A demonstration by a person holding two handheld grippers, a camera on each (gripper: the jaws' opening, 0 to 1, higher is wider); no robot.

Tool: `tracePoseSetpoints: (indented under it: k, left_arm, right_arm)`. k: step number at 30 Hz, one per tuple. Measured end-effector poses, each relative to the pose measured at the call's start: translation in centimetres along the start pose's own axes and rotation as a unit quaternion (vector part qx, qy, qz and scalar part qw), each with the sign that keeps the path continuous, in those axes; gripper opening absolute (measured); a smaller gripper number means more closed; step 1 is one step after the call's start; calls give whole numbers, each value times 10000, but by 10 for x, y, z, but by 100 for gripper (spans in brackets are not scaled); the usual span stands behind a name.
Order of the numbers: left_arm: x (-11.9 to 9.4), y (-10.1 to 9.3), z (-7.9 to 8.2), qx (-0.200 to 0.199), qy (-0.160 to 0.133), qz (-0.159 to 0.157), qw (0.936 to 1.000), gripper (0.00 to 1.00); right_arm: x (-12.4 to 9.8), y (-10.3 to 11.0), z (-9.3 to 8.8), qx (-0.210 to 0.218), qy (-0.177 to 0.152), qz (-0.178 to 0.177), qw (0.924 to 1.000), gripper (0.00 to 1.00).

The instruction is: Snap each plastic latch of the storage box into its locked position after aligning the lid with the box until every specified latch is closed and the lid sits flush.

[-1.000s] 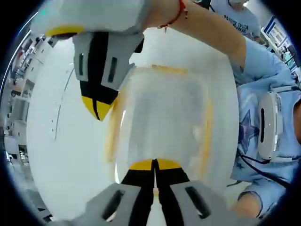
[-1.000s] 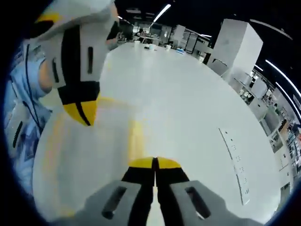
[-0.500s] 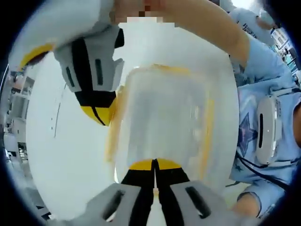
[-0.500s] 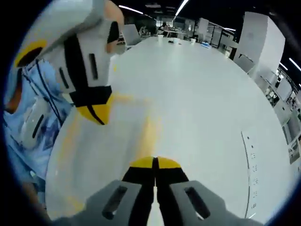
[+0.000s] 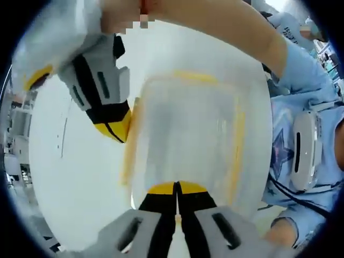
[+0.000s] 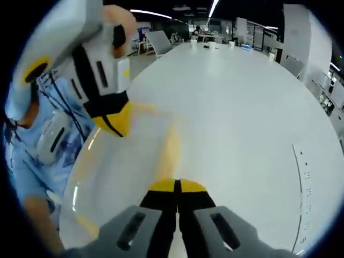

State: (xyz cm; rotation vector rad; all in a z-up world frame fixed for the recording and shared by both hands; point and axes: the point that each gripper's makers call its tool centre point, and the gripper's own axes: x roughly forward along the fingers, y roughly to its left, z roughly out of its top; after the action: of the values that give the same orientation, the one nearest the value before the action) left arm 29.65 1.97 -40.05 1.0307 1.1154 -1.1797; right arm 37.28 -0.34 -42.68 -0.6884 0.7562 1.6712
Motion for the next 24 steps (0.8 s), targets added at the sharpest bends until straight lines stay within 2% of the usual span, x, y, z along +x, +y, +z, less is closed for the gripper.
tracePoseSetpoints:
  k: [3, 6, 10, 12, 13, 15, 18, 19, 24]
  left_arm:
    - [0, 0, 0, 12, -23, -26, 10000, 0]
    - [0, 0, 0, 31, -85, -65, 9999, 0]
    - [0, -1, 1, 54, -110, -122, 9999, 0]
    - [0, -1, 1, 63, -102, -151, 9998, 0]
    - [0, -2, 1, 65, -98, -155, 9998, 0]
    - [-1, -2, 1, 86, -77, -152, 9998, 0]
    - [-2, -3, 1, 151, -137, -154, 9997, 0]
    - [-2, -3, 1, 165, -195, -184, 9995, 0]
    - [-3, -2, 0, 132, -400, -386, 9984, 0]
  right_arm:
    - [0, 3, -2, 136, -186, 192, 9996, 0]
    - [2, 2, -12, 310, -146, 309, 9989, 0]
    - [6, 2, -19, 368, -143, 321, 9987, 0]
    - [8, 0, -15, 185, -283, 168, 9993, 0]
    - [8, -3, -12, 116, -342, 43, 9993, 0]
    - [1, -18, -5, -16, -573, -572, 9967, 0]
    - [-16, -41, -1, 38, -857, -1415, 9862, 0]
    - [-24, -51, -1, -7, -938, -1803, 9791, 0]
    - [-44, -58, -4, 82, -1176, -2577, 9590, 0]
